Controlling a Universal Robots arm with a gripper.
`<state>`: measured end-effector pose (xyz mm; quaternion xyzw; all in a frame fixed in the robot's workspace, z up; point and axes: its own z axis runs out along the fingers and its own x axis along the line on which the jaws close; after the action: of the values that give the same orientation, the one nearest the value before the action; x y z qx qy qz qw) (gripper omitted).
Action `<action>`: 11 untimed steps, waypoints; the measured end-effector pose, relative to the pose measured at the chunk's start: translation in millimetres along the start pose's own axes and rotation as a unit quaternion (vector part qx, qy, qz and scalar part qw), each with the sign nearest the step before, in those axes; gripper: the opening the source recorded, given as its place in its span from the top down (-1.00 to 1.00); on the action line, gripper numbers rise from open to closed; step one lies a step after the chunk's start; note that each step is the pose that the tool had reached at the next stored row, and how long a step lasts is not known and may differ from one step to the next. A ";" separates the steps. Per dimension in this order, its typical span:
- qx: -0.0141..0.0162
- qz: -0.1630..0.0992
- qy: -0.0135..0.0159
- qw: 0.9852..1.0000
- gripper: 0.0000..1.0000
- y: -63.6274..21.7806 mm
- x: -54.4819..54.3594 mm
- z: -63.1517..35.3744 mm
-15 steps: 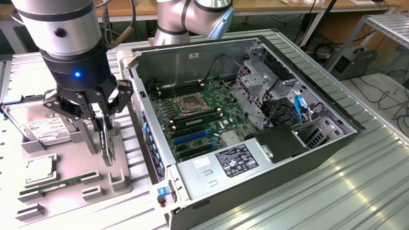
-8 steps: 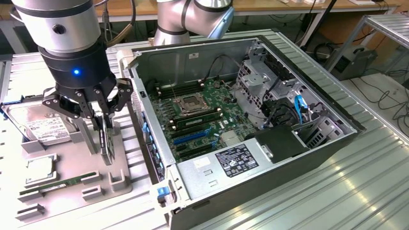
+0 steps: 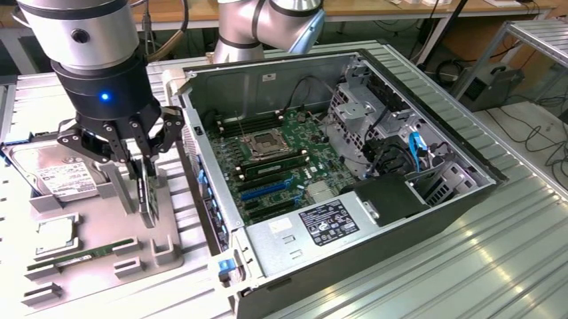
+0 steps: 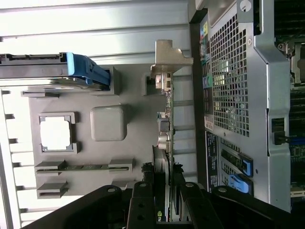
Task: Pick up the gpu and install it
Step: 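Pick up the gpu and move the gpu toward the slot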
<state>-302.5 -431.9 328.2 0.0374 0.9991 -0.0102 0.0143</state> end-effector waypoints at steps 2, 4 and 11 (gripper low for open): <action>0.000 0.000 0.000 1.000 0.48 0.0 0.0 -1.1; 0.000 0.000 0.000 1.000 0.48 0.0 0.0 -1.8; 0.000 0.000 0.000 1.000 0.48 -0.1 -0.1 -4.7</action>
<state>-302.5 -431.8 332.9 0.0374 0.9991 -0.0102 0.0143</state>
